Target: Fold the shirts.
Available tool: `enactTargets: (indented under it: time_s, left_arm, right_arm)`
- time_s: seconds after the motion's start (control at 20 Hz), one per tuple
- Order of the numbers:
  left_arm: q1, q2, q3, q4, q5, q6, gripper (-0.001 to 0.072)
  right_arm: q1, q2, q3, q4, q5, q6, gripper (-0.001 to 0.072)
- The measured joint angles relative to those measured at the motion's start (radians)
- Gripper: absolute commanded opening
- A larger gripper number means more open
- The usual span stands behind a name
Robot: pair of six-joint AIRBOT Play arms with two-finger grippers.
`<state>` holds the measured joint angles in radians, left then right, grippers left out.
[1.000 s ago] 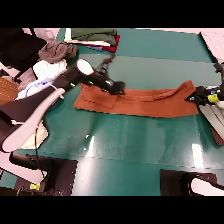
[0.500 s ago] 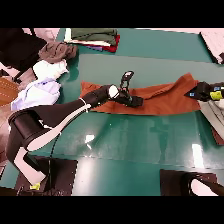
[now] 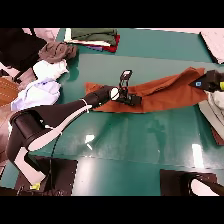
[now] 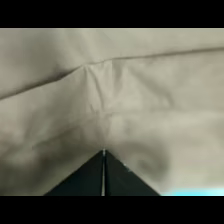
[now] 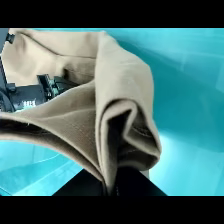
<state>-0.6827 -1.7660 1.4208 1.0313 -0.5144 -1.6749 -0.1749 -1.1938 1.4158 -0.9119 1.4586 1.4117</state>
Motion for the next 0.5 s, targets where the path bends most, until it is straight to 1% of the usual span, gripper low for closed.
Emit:
enactTargets:
  time_s: [0.1, 0.25, 0.35, 0.5]
  left_arm:
    - [0.028, 0.045, 0.029, 0.016, -0.084, 0.076, 0.0028]
    - [0.111, 0.178, 0.066, 0.086, -0.276, 0.188, 0.0028]
    - [0.193, 0.298, 0.077, 0.163, -0.404, 0.220, 0.0028]
    - [0.338, 0.481, 0.084, 0.282, -0.570, 0.229, 0.0028]
  right_arm:
    - [0.025, -0.039, 0.065, 0.000, 0.017, 0.021, 0.0026]
    - [0.108, -0.112, 0.158, 0.002, 0.026, 0.074, 0.0026]
    - [0.192, -0.174, 0.222, 0.001, 0.005, 0.124, 0.0026]
    - [0.334, -0.280, 0.325, 0.002, -0.054, 0.198, 0.0026]
